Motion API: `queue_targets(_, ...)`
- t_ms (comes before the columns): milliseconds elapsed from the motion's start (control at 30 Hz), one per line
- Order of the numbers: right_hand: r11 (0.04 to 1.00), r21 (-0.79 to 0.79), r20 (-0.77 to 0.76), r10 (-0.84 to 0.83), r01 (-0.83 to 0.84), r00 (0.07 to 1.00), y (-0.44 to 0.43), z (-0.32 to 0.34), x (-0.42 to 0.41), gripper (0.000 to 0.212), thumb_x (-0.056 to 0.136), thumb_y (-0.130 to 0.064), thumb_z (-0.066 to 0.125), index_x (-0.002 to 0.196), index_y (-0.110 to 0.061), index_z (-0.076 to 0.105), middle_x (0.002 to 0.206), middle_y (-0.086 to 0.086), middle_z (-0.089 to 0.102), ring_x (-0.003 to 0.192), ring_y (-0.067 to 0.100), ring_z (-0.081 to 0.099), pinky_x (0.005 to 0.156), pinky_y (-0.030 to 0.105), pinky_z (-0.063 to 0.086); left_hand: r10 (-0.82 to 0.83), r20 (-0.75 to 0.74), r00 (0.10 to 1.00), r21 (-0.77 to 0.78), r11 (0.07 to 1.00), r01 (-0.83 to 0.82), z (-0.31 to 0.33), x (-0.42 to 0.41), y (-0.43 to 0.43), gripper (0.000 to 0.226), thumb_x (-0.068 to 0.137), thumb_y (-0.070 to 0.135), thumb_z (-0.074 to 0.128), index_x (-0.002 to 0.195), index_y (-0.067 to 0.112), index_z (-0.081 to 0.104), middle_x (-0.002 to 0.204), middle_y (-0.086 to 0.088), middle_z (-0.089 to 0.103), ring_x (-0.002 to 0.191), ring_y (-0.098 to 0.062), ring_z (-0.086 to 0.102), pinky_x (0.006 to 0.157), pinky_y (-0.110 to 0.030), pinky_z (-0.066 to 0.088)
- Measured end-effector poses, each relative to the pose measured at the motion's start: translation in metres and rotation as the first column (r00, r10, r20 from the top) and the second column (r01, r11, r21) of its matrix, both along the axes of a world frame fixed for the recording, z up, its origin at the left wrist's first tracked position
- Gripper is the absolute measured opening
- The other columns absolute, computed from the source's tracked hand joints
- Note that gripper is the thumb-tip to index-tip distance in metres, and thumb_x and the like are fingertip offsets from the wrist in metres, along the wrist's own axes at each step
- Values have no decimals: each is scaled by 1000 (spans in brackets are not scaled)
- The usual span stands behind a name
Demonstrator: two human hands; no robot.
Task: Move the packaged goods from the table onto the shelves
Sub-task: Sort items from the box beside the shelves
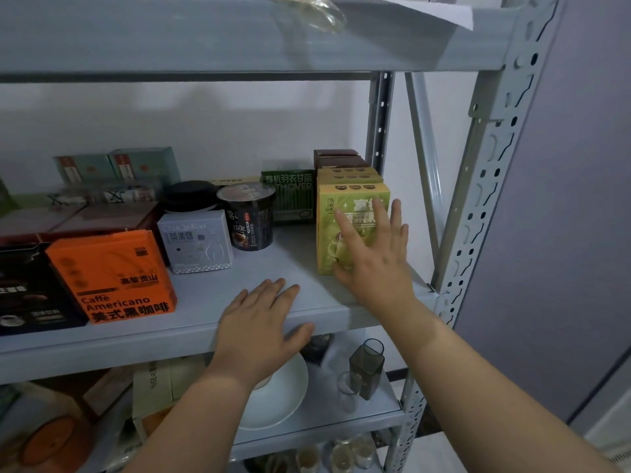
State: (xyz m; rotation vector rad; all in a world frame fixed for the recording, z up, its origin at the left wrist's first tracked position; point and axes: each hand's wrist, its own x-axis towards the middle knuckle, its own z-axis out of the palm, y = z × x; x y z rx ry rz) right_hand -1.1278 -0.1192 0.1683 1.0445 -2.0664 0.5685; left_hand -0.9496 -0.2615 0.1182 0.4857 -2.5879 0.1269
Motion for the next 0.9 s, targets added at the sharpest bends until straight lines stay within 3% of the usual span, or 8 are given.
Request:
queue_targets(167,998,47,-5,-47,47,999,-24,20,7,115,69,-58,81,160,-35,16,165,21,0,149,54,-7,105,82,20,-2,-7,1000,12,1000,2,0,0,1,69,85,67,41,137,25,62,142,-2,60,130,-24,58,106,-48,45)
queue_targets(333,995,65,-5,-77,77,997,-36,36,5,124,66,-72,76,161,-34,6,167,17,4,148,55,-8,105,83,17,-8,-18,1000,17,1000,8,0,0,0,68,85,66,43,136,25,63,142,-2,61,130,-24,58,106,-48,45)
queue_targets(700,991,100,59,-99,93,993,-30,38,-9,117,65,-61,82,158,-28,21,156,16,29,150,48,6,107,79,23,-11,12,1000,38,999,10,5,2,2,67,84,65,44,135,26,63,140,-1,62,128,-24,60,104,-48,46)
queue_targets(900,990,116,36,-87,82,996,-28,35,-10,120,63,-61,84,159,-28,20,159,16,26,151,47,6,107,79,24,-16,36,999,40,999,15,7,3,3,68,83,66,45,134,25,65,138,-2,63,125,-24,62,102,-48,48)
